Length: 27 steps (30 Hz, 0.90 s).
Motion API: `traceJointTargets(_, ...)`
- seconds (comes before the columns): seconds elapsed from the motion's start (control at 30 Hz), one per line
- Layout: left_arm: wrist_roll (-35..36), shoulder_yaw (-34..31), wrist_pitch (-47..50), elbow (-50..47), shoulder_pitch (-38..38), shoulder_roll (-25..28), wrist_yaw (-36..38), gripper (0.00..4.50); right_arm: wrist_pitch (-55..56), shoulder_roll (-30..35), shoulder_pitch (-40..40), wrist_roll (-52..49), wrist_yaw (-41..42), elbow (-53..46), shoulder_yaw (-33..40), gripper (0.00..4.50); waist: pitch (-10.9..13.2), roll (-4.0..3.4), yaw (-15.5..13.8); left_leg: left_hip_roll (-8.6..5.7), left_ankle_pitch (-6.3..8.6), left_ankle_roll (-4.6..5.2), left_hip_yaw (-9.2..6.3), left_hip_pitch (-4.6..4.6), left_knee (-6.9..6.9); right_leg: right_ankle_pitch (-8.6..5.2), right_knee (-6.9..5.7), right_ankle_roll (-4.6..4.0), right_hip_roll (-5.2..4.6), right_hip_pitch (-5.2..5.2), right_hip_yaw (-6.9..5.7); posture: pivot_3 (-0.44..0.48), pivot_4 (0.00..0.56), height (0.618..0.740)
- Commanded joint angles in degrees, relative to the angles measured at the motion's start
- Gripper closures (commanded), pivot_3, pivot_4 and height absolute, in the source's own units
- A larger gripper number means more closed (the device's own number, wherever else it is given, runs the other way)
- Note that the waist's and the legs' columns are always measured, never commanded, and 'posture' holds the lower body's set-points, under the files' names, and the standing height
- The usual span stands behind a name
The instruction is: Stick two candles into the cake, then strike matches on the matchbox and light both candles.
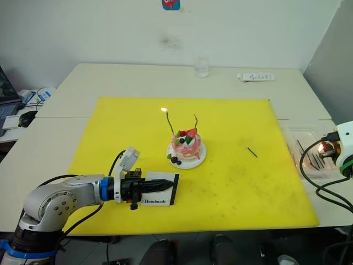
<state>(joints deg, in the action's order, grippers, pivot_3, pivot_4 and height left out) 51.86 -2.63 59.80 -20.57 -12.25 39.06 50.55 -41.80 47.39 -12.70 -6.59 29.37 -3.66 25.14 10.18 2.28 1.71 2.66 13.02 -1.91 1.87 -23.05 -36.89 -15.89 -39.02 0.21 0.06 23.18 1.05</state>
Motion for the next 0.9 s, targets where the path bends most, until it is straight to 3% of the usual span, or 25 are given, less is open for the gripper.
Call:
traceJointTargets(0.03,1.6,-1.0,-0.1,-2.4,0.5,0.0,-0.2,4.5,1.5,1.0,-1.1,-0.8,-0.5,-0.5,1.3,1.76,0.0,0.0,0.0,0.01,0.0,0.0,0.0,-0.01,0.01,-0.01,0.01,0.01,0.0,0.0,0.0,0.0,0.15,0.74)
traceJointTargets(0.2,1.7,-1.4,-0.3,-2.8,1.2,0.1,-0.5,4.5,5.1,1.8,-0.8,-2.3,1.1,-3.5,2.8,0.02,0.0,-0.01,0.0,-0.01,0.0,0.0,0.03,-0.02,0.01,-0.02,0.03,0.04,-0.03,0.0,0.03,0.0,0.15,0.74)
traceJointTargets(0.43,1.5,-1.8,-0.8,-2.1,1.2,0.8,-0.1,4.5,5.6,2.5,5.0,-14.3,14.1,-17.9,4.1,0.02,0.0,-0.1,0.0,0.05,0.0,0.0,-0.05,0.0,0.01,-0.02,0.01,0.04,-0.01,-0.01,-0.05,0.0,0.15,0.74)
traceJointTargets(0.57,1.5,-1.8,-0.7,-1.4,0.2,1.1,0.2,4.5,7.0,-0.9,7.9,-16.0,14.7,-22.2,-1.7,0.02,0.0,-0.07,0.0,0.06,0.0,0.0,-0.05,0.0,0.02,-0.02,0.01,0.04,-0.03,-0.02,-0.05,0.0,0.15,0.74)
traceJointTargets(0.73,1.6,-1.5,-0.6,-1.3,-0.8,1.3,0.1,4.5,17.3,-9.4,6.2,-9.8,10.4,-15.6,-12.1,0.02,0.0,-0.08,0.1,0.03,0.0,0.0,0.01,0.04,-0.04,0.02,-0.03,0.05,-0.05,-0.02,0.01,0.0,0.15,0.74)
traceJointTargets(0.9,1.7,-1.6,-0.5,-1.6,-1.2,1.6,0.1,4.5,24.7,-13.7,3.2,-6.6,8.6,-5.5,-16.0,0.02,0.0,-0.09,-0.1,-0.04,0.0,0.0,0.05,-0.03,-0.05,0.03,0.02,0.07,-0.06,0.0,0.03,0.0,0.15,0.74)
